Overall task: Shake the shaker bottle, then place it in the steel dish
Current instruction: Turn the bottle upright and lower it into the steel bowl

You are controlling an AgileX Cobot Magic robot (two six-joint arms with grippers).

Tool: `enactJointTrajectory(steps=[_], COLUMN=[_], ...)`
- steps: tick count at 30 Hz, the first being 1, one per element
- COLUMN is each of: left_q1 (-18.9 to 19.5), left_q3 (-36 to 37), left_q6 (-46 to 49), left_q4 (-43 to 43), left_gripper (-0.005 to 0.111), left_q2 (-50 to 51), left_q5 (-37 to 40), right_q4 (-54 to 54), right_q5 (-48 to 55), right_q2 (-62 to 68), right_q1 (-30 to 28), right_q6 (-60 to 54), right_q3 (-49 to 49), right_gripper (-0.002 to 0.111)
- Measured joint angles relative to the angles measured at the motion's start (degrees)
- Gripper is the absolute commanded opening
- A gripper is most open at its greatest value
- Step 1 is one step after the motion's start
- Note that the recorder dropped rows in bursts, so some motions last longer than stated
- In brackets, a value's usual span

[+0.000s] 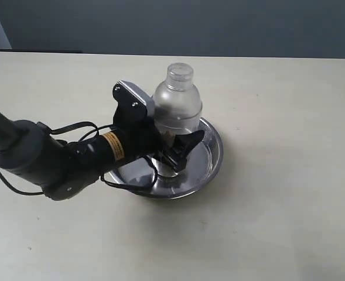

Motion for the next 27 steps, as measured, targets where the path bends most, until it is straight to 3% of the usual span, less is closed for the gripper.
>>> enactJointTrajectory(steps=[7, 20, 27], left_q1=[0.0, 0.0, 0.0], left_q3=[-0.07, 0.15, 0.23], left_q6=[-0.14, -3.66, -4.24], left_q4=[1.27, -7.52, -3.24], left_gripper=[0.068, 0.099, 0.099], left_q2=[0.0, 0.0, 0.1], left_q5=[-0.1, -1.29, -1.25], right_q4=[0.0, 0.0, 0.0], right_q5=[0.0, 0.0, 0.0], right_q2=[0.0, 0.0, 0.0], right_q1=[0.0, 0.0, 0.0], right_q6=[0.0, 0.0, 0.0], right_q3=[0.0, 0.0, 0.0], right_gripper=[-0.001, -0.001, -0.001])
